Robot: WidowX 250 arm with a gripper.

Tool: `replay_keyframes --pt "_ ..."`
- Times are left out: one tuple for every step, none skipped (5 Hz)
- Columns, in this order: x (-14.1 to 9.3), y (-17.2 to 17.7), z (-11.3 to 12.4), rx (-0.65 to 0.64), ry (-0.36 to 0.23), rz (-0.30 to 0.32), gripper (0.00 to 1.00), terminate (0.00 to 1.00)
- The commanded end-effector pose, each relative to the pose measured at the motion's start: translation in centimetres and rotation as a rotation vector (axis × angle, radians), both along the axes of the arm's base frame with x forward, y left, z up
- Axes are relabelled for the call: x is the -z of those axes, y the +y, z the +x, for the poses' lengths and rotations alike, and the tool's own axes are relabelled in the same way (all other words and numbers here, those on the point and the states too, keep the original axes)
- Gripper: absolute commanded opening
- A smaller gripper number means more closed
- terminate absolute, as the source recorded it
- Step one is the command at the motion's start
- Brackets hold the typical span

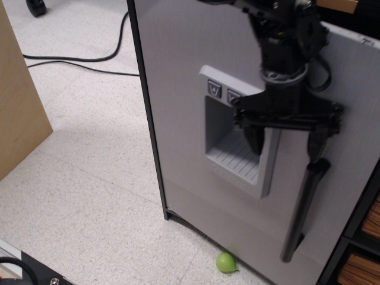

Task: Close fridge

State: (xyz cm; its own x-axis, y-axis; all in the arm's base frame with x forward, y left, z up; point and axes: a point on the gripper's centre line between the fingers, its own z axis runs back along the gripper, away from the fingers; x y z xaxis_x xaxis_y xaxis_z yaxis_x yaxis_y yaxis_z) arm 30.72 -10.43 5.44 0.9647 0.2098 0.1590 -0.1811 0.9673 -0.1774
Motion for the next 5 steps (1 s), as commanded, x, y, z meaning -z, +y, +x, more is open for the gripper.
replay_keyframes --pt "-1.4 -0.7 3.3 0.007 -0.12 0.005 1.0 0.0" --pt "-1.3 -0.6 4.2 0.0 -0.145 0.012 1.0 0.0" --pt "-1.2 -0.7 4.7 -0.002 -0.148 0.011 1.0 0.0" --pt "-1.3 -0.6 5.1 -0.007 -0.164 0.012 1.0 0.0" --pt "-1.4 -0.3 4.7 0.001 -0.175 0.021 1.0 0.0"
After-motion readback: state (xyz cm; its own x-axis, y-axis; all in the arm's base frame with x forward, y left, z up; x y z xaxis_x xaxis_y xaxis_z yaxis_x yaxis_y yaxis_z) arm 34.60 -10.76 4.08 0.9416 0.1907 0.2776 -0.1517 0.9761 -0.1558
